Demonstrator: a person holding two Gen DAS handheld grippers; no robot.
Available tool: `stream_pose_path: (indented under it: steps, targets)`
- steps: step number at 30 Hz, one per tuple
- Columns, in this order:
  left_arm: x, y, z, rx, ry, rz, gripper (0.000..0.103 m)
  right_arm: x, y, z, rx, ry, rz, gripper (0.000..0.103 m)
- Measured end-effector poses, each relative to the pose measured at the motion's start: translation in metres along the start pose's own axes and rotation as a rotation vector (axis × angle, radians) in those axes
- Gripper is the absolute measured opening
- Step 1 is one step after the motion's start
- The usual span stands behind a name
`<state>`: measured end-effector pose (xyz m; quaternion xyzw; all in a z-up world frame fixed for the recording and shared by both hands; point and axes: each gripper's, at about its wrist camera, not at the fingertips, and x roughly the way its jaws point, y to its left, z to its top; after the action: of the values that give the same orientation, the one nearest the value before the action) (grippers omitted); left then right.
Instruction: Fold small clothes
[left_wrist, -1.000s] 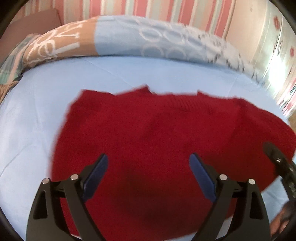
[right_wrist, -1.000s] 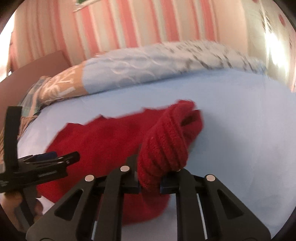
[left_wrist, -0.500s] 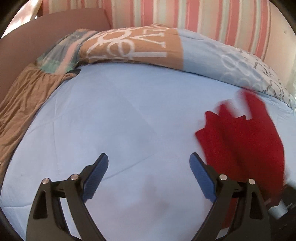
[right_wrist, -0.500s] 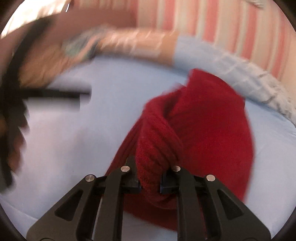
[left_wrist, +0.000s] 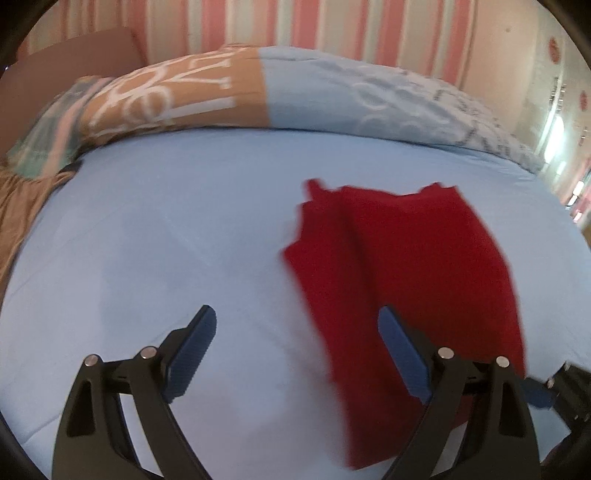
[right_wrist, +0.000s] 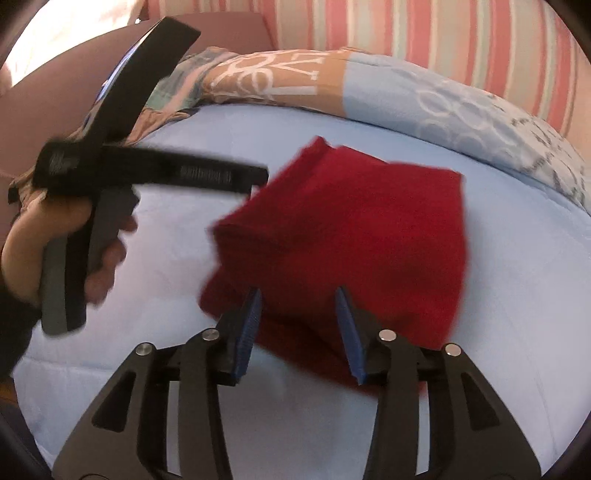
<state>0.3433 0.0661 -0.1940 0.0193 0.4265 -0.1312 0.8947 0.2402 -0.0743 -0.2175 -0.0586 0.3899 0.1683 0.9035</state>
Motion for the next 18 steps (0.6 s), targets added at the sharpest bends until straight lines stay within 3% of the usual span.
stream_pose_path:
  steps: [6, 8, 11, 13, 14, 18]
  targets:
    - [0.011, -0.034, 0.012, 0.019, 0.039, -0.100, 0.090, -0.019, -0.043, -0.029, 0.116, 0.018, -0.062, 0.045]
    - [0.020, -0.042, 0.012, 0.033, 0.060, -0.092, 0.088, -0.020, -0.053, -0.033, 0.155, 0.022, -0.066, 0.045]
    - [0.029, -0.048, 0.008, 0.034, 0.100, -0.127, 0.058, -0.023, -0.063, -0.036, 0.179, 0.017, -0.073, 0.045]
    - [0.028, -0.054, 0.006, 0.055, 0.097, -0.132, 0.051, -0.025, -0.064, -0.038, 0.178, 0.009, -0.074, 0.045]
    - [0.028, -0.056, 0.006, 0.069, 0.098, -0.134, 0.043, -0.024, -0.067, -0.037, 0.179, 0.008, -0.072, 0.045]
    - [0.036, -0.071, 0.005, 0.132, 0.123, -0.090, 0.042, -0.025, -0.071, -0.040, 0.202, 0.007, -0.058, 0.045]
